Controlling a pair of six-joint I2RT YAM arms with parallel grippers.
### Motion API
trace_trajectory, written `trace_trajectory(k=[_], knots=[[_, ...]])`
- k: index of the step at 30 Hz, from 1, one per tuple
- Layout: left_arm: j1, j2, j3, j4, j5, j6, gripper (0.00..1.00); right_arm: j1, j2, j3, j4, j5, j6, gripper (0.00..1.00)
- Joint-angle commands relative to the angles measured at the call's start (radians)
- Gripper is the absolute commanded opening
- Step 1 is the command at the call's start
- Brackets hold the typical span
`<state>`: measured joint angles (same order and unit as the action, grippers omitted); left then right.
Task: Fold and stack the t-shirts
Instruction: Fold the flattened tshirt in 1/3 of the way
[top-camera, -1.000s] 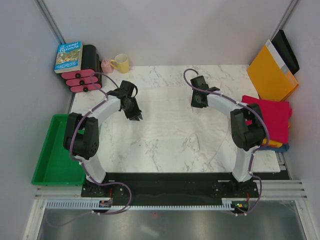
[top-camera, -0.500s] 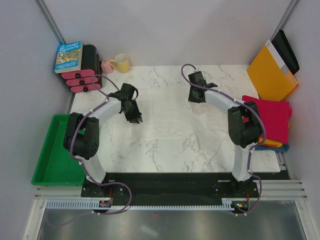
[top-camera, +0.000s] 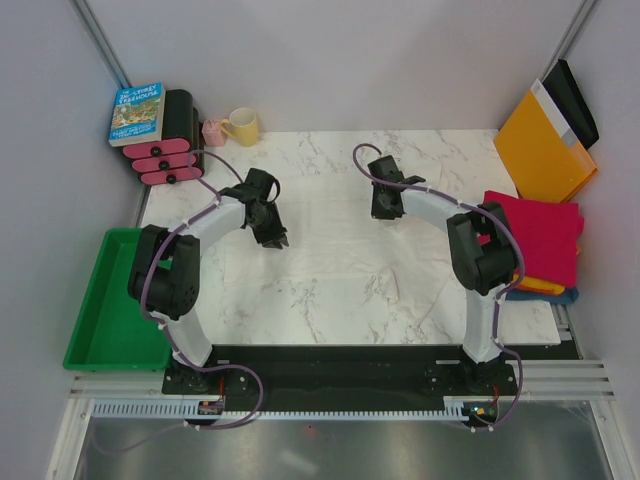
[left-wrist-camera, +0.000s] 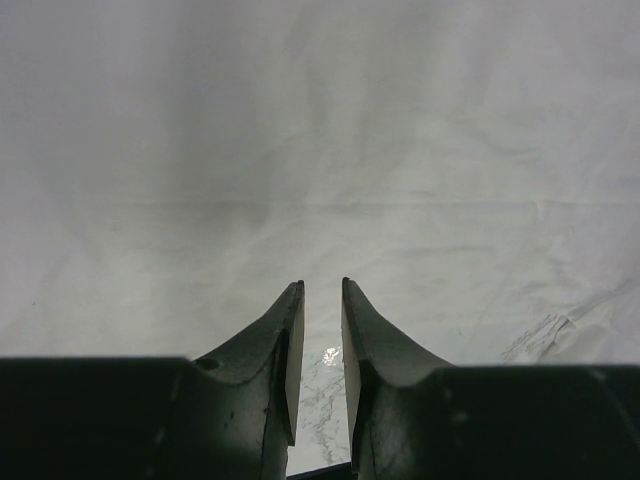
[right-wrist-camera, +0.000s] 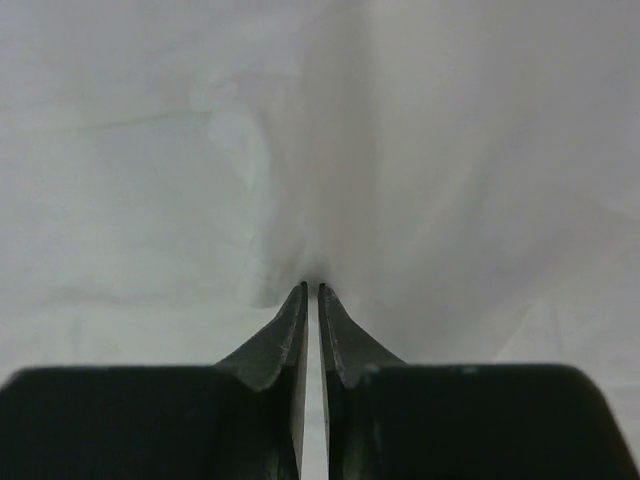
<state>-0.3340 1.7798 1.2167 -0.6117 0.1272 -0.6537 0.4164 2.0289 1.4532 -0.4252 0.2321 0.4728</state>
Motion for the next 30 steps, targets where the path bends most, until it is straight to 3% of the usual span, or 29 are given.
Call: trace_trajectory(k=[1, 8, 13, 22, 30], knots=[[-0.014, 0.003, -0.005, 0.03, 0.009, 0.008, 0.28, -0.01, 0.02, 0.044, -0.047, -0.031, -0.017, 0.16], [-0.017, -0.023, -0.036, 0.033, 0.002, 0.017, 0.28, -0.008, 0.047, 0.004, -0.086, -0.047, -0.005, 0.17], [-0.019, -0.046, -0.063, 0.049, 0.006, 0.017, 0.28, -0.01, -0.088, -0.04, 0.017, 0.001, 0.004, 0.2], [-0.03, -0.06, -0.069, 0.061, 0.019, 0.014, 0.28, -0.013, -0.176, 0.049, -0.02, 0.087, 0.003, 0.28], [-0.03, -0.08, -0.121, 0.073, 0.019, 0.017, 0.28, -0.042, -0.171, -0.152, 0.005, 0.118, 0.036, 0.23]])
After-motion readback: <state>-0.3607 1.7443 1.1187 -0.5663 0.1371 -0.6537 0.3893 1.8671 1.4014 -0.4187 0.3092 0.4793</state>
